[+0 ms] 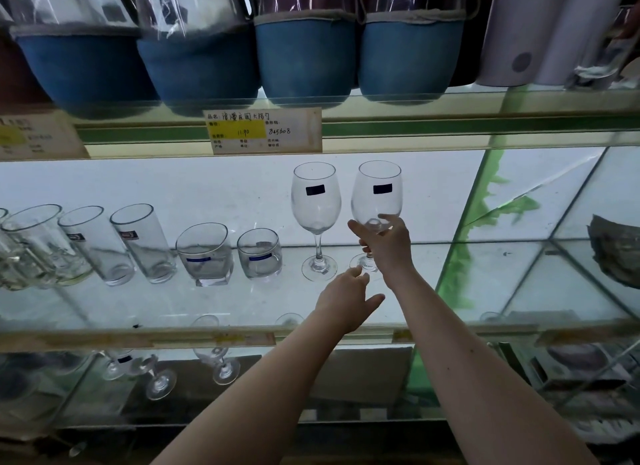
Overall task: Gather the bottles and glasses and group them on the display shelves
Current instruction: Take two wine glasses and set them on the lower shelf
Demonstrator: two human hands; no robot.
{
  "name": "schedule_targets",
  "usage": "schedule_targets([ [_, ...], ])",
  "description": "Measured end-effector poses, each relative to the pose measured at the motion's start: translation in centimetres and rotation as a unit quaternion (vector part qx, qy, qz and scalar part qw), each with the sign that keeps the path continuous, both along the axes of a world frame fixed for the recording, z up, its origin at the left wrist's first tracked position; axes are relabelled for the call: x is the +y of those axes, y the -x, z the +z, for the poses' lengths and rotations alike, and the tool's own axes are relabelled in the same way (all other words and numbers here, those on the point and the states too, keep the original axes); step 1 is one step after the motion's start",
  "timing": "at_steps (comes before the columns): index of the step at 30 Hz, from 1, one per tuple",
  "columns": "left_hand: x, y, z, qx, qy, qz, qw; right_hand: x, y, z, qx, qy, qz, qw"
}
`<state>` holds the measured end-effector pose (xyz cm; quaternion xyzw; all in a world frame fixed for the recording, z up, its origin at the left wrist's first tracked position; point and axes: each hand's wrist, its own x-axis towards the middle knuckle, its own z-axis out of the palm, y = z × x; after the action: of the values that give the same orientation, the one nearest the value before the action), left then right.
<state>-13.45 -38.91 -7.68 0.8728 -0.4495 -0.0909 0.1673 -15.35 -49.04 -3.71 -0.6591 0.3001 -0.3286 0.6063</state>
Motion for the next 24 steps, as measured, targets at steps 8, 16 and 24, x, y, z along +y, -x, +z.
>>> schedule_targets([
  [8, -0.3, -0.3, 0.0, -0.013, -0.006, -0.005, 1.0, 0.5, 0.5, -0.5, -0.058, -0.06, -0.004, 0.997],
  [16, -0.4, -0.8, 1.0, 0.005, -0.023, -0.034, 0.999, 1.7, 1.8, -0.2, -0.025, -0.052, -0.04, 0.998],
  [24, 0.5, 0.2, 2.2, 0.037, 0.018, -0.042, 0.998, 3.7, 3.8, 1.2, -0.043, -0.085, -0.091, 0.991],
])
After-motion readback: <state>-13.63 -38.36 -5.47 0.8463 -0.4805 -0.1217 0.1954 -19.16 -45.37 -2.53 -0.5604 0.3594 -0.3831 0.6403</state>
